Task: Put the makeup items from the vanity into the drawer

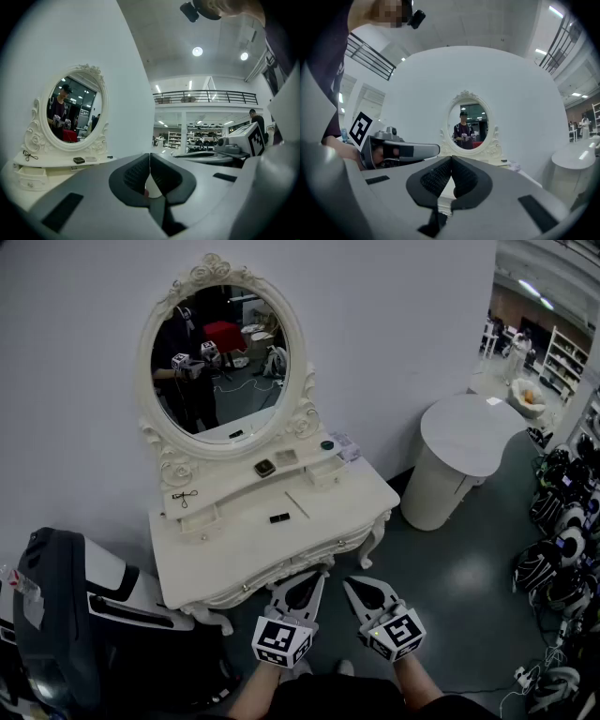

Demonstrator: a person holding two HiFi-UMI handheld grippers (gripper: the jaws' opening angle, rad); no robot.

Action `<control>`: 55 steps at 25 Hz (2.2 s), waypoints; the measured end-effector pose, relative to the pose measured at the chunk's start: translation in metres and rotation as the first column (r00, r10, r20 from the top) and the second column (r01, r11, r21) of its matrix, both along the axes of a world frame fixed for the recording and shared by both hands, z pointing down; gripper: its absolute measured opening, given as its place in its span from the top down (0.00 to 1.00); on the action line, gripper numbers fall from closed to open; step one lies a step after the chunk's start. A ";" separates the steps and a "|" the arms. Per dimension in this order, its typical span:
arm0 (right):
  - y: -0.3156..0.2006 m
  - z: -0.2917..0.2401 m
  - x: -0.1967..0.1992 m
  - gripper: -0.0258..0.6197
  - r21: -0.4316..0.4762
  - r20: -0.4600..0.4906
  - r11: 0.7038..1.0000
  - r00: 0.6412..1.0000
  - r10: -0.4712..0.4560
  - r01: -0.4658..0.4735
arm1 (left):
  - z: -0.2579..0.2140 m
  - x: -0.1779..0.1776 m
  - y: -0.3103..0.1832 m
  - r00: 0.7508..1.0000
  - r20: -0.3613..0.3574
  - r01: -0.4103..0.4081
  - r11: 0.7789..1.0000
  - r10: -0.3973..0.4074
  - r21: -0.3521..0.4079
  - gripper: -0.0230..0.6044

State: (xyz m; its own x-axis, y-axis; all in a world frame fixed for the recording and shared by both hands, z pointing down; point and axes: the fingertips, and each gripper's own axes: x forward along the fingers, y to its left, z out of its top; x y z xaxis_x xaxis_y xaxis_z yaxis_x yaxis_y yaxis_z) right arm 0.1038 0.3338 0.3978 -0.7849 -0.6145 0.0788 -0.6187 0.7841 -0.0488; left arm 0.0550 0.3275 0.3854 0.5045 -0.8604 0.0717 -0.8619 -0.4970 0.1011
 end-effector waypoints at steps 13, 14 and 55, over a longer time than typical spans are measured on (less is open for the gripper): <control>-0.017 -0.003 0.003 0.92 0.009 0.046 1.000 0.999 -0.016 0.016 | 0.008 0.005 -0.010 0.998 0.053 0.023 1.000 -0.023 -0.008 0.94; -0.018 -0.003 0.002 0.93 0.008 0.048 1.000 0.999 -0.017 0.017 | 0.009 0.003 -0.010 0.998 0.056 0.025 1.000 -0.024 -0.010 0.94; -0.095 0.046 -0.051 0.92 -0.130 0.041 0.990 0.997 0.065 -0.060 | 0.061 -0.058 -0.078 0.996 0.083 -0.025 0.990 0.037 -0.140 0.94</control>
State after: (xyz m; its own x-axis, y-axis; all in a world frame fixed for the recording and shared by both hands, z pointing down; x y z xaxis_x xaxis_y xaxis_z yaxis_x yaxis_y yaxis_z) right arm 0.0531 0.2392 0.4436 -0.7499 -0.6496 0.1254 -0.6612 0.7294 -0.1756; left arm -0.0027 0.2493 0.4462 0.5173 -0.8234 0.2331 -0.8549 -0.5096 0.0972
